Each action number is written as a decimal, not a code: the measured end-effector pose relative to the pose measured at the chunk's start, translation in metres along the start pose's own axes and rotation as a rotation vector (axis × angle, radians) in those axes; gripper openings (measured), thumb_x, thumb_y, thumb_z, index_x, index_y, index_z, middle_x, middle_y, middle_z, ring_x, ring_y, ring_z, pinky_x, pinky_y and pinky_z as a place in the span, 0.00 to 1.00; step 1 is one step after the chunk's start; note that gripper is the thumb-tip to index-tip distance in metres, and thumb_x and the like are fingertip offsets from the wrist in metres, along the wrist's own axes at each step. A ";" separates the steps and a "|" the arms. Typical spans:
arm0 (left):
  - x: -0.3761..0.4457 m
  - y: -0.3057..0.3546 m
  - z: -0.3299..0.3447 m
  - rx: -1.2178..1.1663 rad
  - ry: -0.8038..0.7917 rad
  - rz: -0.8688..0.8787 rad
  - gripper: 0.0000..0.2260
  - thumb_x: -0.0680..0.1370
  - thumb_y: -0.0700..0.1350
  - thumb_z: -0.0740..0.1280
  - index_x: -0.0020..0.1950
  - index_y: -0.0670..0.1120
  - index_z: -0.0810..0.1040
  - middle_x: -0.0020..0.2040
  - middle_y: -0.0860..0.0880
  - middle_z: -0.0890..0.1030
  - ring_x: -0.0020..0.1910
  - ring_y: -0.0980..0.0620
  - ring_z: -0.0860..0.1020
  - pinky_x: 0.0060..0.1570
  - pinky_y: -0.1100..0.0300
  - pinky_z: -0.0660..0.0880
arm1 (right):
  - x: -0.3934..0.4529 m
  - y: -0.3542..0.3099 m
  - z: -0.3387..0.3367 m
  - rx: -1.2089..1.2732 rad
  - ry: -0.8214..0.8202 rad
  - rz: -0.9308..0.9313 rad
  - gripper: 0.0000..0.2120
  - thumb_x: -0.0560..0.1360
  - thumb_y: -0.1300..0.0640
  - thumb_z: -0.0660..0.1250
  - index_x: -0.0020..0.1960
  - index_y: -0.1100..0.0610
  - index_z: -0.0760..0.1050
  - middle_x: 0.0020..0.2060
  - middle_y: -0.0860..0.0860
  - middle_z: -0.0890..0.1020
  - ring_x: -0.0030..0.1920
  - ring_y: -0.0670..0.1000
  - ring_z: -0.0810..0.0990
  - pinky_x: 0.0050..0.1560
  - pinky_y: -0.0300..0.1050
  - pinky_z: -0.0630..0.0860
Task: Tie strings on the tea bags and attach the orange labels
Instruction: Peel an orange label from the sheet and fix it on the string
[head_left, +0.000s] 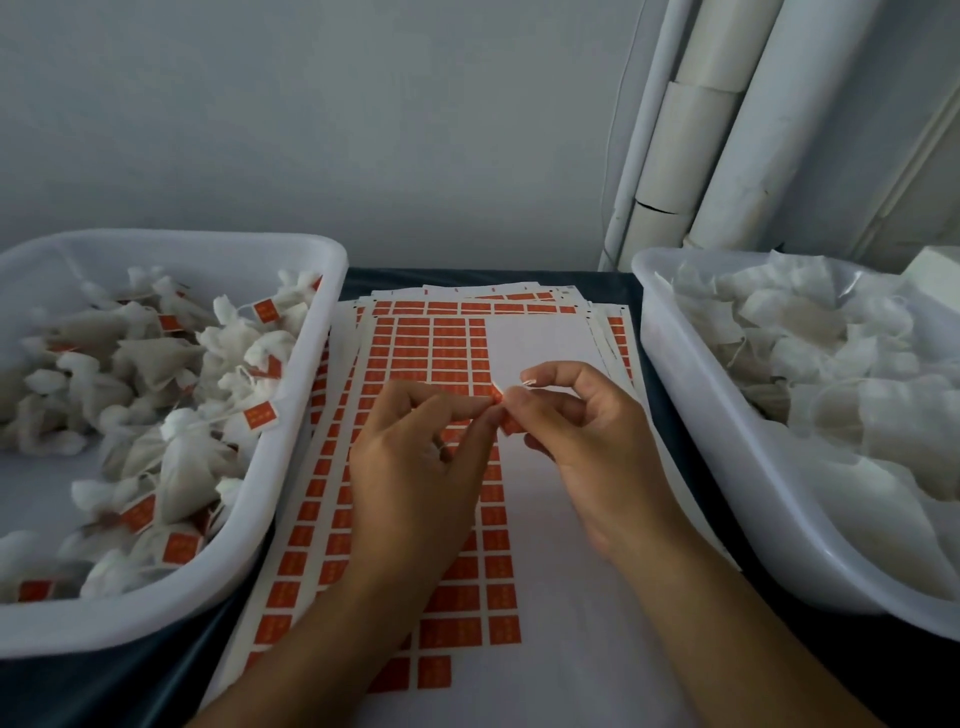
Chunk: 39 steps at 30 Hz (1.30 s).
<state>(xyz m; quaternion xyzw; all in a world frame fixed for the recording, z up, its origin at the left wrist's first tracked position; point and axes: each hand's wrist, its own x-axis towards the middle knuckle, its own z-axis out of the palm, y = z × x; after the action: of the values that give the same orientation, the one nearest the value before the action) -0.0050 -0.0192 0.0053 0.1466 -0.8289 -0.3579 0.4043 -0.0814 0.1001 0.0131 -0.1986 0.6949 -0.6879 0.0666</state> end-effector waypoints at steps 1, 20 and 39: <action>0.000 0.000 0.000 0.007 -0.006 0.002 0.10 0.75 0.53 0.71 0.51 0.51 0.87 0.46 0.59 0.77 0.48 0.68 0.74 0.45 0.79 0.70 | 0.000 0.000 0.000 -0.024 -0.006 -0.018 0.09 0.76 0.47 0.74 0.54 0.44 0.79 0.45 0.42 0.87 0.47 0.43 0.87 0.44 0.29 0.80; 0.005 0.002 -0.006 -0.353 -0.260 -0.277 0.04 0.79 0.51 0.69 0.48 0.54 0.83 0.44 0.53 0.84 0.34 0.49 0.83 0.30 0.66 0.75 | 0.006 -0.005 -0.015 -0.065 -0.258 0.005 0.18 0.73 0.42 0.68 0.59 0.46 0.82 0.50 0.42 0.86 0.53 0.46 0.86 0.51 0.41 0.83; 0.001 -0.003 0.002 -0.419 -0.334 -0.335 0.06 0.80 0.53 0.68 0.45 0.54 0.81 0.39 0.56 0.82 0.36 0.54 0.81 0.35 0.66 0.78 | -0.001 0.001 -0.004 -0.166 -0.072 -0.099 0.06 0.80 0.48 0.69 0.46 0.45 0.83 0.35 0.43 0.83 0.39 0.45 0.82 0.40 0.34 0.80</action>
<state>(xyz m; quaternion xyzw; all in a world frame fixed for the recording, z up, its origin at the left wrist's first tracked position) -0.0071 -0.0211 0.0028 0.1339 -0.7564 -0.6016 0.2193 -0.0820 0.1040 0.0122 -0.2620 0.7361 -0.6228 0.0406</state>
